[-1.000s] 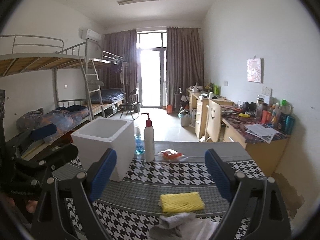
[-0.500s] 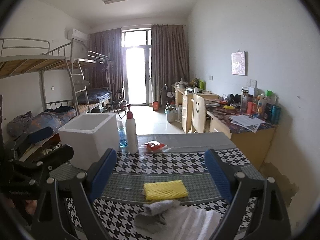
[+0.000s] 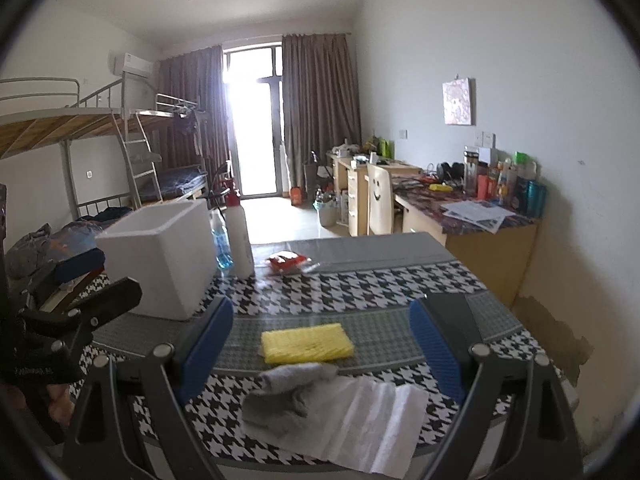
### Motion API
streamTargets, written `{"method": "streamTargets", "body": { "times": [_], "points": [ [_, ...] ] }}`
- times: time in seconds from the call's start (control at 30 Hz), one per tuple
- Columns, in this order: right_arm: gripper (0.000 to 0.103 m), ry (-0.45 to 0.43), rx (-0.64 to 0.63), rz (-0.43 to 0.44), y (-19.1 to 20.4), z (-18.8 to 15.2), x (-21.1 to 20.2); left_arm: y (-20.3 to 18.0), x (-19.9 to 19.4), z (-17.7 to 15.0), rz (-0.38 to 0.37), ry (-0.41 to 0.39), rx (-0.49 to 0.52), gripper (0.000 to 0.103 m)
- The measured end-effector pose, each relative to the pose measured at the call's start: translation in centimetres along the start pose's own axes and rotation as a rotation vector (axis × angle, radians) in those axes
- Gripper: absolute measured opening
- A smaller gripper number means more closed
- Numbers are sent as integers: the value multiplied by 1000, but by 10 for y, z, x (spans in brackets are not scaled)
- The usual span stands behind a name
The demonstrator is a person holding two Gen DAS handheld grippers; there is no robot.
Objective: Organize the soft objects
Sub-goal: 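Move both tools toward the grey cloth and yellow sponge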
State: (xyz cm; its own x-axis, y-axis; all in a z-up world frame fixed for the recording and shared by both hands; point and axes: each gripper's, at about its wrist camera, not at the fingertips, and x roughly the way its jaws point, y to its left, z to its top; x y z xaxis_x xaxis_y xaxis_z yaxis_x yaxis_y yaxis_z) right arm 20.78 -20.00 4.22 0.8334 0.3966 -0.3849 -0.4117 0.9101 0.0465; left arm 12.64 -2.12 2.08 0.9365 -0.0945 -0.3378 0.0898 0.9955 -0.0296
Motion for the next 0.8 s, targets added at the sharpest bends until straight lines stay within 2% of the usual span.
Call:
{"method": "streamTargets", "body": {
  "times": [0.47,0.8],
  "points": [
    [92,64,12,-42,-12,-26,9,-15,25,-21,-44,90,27,102],
    [92,132,55,-54,-27,-48,23,-33,54,-37,-77,202,64,102]
  ]
}}
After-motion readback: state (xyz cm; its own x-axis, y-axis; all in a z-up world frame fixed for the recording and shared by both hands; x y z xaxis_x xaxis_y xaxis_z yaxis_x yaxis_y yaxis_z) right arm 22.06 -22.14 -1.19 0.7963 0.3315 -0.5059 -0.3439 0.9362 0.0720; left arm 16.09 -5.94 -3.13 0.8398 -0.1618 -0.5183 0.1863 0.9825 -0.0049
